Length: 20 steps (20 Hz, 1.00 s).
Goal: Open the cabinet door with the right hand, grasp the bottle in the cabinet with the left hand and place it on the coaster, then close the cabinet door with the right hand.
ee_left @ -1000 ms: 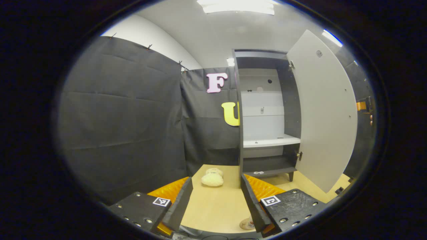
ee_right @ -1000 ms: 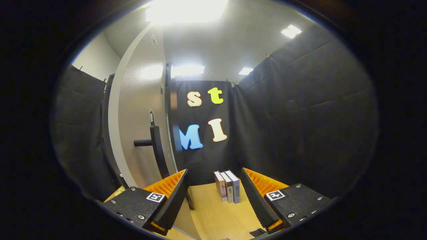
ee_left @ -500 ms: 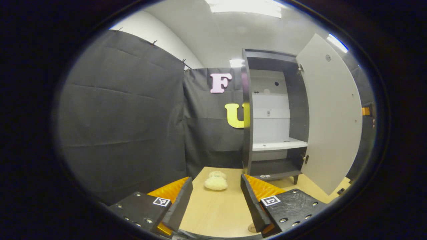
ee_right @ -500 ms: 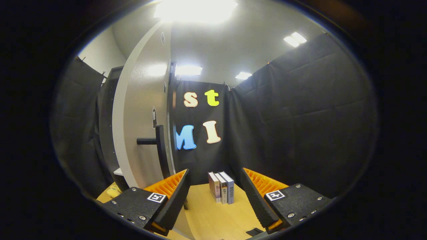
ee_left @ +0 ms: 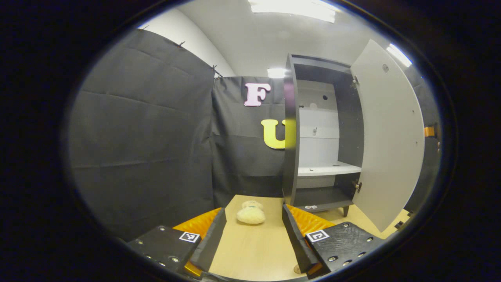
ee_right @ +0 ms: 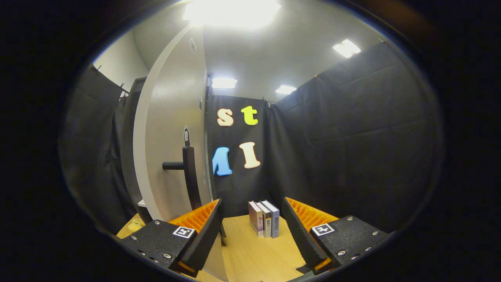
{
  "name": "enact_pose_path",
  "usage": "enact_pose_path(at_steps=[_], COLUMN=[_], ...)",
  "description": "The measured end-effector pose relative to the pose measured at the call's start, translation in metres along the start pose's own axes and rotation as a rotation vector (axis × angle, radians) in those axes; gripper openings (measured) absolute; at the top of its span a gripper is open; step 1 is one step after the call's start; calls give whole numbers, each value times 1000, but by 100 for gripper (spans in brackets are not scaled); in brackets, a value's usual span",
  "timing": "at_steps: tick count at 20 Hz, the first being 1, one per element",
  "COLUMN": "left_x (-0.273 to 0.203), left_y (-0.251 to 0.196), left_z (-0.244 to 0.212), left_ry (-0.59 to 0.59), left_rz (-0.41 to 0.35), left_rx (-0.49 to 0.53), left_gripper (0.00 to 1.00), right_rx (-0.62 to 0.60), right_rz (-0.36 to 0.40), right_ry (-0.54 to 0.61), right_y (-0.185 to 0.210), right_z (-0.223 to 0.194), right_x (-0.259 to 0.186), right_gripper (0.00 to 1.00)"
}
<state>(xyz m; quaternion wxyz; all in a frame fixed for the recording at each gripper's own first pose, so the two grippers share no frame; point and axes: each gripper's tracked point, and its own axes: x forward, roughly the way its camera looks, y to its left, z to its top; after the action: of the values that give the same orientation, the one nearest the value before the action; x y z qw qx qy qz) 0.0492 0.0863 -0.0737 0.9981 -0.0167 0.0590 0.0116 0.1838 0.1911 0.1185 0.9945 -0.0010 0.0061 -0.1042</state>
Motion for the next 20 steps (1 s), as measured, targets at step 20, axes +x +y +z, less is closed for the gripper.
enact_pose_path(at_steps=[20], left_x=[-6], left_y=[73], left_z=[-9], left_ry=[-3], left_rz=[49], left_rx=[-21], left_gripper=[87], right_rx=[47], right_rz=[263], right_ry=[30], right_y=[138], right_z=[-14], right_x=[-9], right_gripper=[93])
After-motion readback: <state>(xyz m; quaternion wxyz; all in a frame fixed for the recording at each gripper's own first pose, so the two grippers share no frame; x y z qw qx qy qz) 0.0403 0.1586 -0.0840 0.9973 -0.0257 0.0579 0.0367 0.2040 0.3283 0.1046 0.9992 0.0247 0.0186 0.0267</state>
